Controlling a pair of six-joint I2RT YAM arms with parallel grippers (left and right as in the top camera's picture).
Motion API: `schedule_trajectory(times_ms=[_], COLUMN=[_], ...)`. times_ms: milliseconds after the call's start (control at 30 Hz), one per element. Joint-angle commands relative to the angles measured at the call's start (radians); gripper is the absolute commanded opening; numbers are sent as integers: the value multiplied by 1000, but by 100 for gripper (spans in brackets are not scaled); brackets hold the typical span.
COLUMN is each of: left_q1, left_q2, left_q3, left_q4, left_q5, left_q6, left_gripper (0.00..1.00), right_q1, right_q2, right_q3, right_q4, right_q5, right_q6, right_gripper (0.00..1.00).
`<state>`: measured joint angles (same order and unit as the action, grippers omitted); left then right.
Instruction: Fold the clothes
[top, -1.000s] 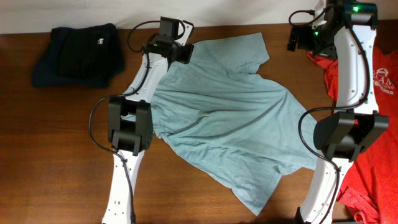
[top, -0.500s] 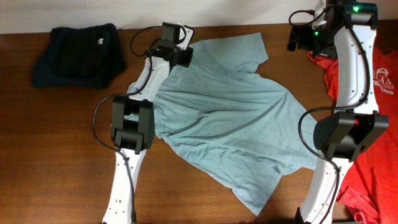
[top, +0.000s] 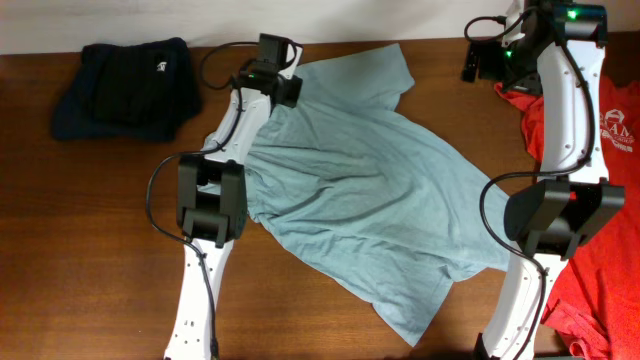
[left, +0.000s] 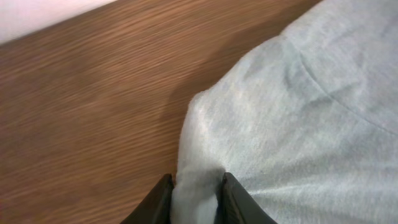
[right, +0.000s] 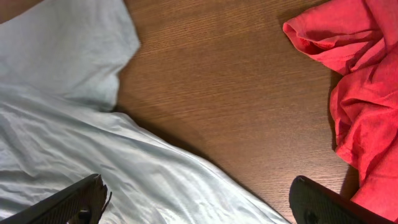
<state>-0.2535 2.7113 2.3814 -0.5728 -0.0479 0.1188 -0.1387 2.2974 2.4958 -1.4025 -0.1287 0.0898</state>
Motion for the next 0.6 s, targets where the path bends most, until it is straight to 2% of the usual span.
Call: schedule_trajectory(times_ms=[0, 167, 433, 567], left_q1=[74, 126, 191, 198], left_q2=[32, 32, 32, 31], left_q3=[-26, -26, -26, -24], left_q4=[-58, -99, -128, -129], left_q5=[-92, -91, -91, -91], left_q6=[-64, -128, -127, -127], left_gripper=[27, 28, 36, 43], right_q1=[-1, -1, -1, -1], right_q2=[-8, -8, -8, -8], right_q3=[12, 12, 12, 12], right_q4=[0, 0, 0, 0], right_q5=[9, 9, 9, 9], right_q6=[-4, -4, -4, -4], right_gripper=[99, 99, 99, 99])
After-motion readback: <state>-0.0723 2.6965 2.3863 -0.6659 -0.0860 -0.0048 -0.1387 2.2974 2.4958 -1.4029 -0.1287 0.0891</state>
